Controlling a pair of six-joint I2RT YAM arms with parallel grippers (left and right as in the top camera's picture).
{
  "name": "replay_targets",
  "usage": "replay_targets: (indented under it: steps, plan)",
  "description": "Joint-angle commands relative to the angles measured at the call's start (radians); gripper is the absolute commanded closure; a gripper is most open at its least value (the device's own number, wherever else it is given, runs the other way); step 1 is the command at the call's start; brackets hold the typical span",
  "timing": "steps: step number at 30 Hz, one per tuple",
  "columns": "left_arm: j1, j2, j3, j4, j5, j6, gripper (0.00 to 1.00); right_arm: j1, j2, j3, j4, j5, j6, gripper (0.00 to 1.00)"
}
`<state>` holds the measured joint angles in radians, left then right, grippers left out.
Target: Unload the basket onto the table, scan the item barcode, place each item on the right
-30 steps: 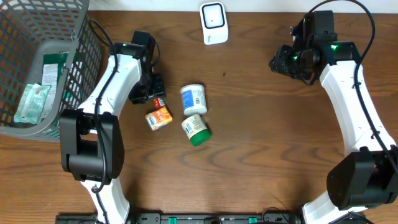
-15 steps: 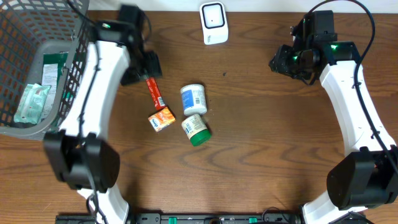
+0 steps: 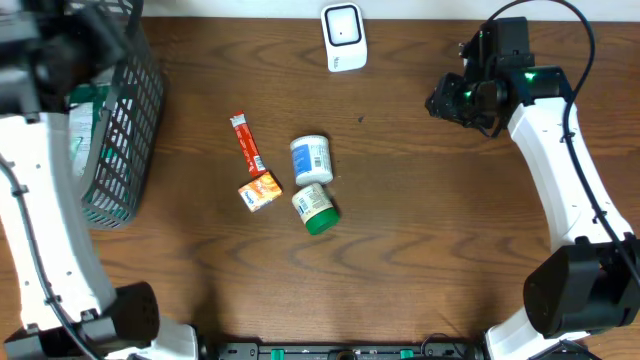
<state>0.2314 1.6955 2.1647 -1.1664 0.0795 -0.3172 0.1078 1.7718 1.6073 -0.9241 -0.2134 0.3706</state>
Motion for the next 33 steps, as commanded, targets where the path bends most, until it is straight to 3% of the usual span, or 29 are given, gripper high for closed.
replay_targets:
  steps: [1, 13, 19, 25, 33]
  plan:
    - [0.116, 0.035, -0.001, 0.005, -0.021, -0.003, 0.34, 0.018, -0.002, -0.002, 0.000, 0.000, -0.013, 0.55]
    - [0.301, 0.220, -0.016, -0.029, -0.021, 0.012, 0.33, 0.051, -0.002, -0.002, 0.004, 0.007, -0.013, 0.52]
    - [0.303, 0.361, -0.016, -0.030, -0.026, 0.130, 0.33, 0.051, -0.002, -0.002, 0.006, 0.007, -0.013, 0.51]
    - [0.302, 0.480, -0.016, -0.036, -0.222, 0.142, 0.33, 0.051, -0.002, -0.002, 0.009, 0.025, -0.013, 0.50]
    - [0.303, 0.619, -0.016, -0.002, -0.258, 0.202, 0.33, 0.051, -0.002, -0.024, 0.034, 0.032, -0.013, 0.50]
